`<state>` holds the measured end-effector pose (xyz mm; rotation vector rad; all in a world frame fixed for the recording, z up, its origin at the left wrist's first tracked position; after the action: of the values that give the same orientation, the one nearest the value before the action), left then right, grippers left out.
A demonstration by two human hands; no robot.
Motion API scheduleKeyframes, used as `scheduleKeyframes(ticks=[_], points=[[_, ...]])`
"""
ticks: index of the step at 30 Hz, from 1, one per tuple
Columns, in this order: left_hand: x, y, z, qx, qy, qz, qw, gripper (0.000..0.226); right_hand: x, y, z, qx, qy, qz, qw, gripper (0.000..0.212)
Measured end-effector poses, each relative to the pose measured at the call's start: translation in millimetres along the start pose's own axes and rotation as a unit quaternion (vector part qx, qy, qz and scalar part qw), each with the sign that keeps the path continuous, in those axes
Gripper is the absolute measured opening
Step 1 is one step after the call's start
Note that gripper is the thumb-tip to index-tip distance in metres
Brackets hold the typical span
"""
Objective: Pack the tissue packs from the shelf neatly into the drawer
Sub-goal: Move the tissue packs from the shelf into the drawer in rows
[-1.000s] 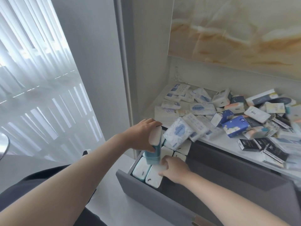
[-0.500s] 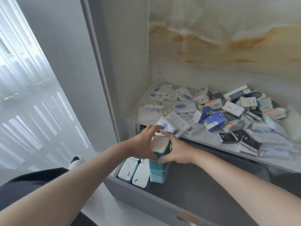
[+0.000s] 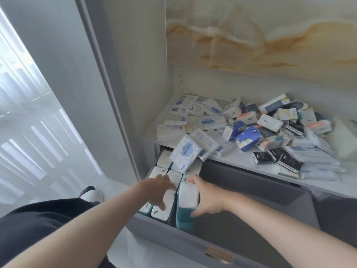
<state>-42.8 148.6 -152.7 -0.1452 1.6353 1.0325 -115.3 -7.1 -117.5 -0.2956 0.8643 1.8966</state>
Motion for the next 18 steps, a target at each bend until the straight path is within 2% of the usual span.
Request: scheduleKeyframes(ticks=[4,10,12,14,16,18], points=[[9.3,-0.3,11.2,-0.033,-0.061,-0.016,0.997,0.09,40.6,-17.2,-8.2,-0.001,0.03,-0.028,0.999,0.092],[14.7,2.1,13.4,-0.034,-0.01,-0.06,0.998,0.086,59.1,-35.0,-9.7,-0.006,0.118,0.013,0.993,0.098],[15.8,4.0,12.7,-0.032,0.002,-0.073,0.997,0.089,53.2,-37.9,-2.0,-0.026,0.255,-0.017,0.966,0.095],[17.3,5.5,12.9,-0.03,0.01,-0.082,0.996,0.092,52.5,-43.0,3.8,-0.043,0.395,-0.065,0.915,0.098],[19.6,5.9,13.2,-0.032,0.005,-0.087,0.996,0.093,59.0,-46.9,2.8,-0.037,0.459,-0.093,0.883,0.097],[21.8,6.4,12.5,-0.034,-0.001,-0.088,0.996,0.09,67.5,-49.2,-1.1,-0.044,0.486,-0.104,0.867,0.094]])
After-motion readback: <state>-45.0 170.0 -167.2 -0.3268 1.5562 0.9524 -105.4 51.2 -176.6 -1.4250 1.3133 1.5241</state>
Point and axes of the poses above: each hand's wrist, its own y-axis away from the middle knuckle, its own x-axis out of the palm, z = x × y, the point moved 6 cm from there along -y, towards the middle knuckle, and after that the axes turned 10 degrees about -y, right-handed, at the moved point
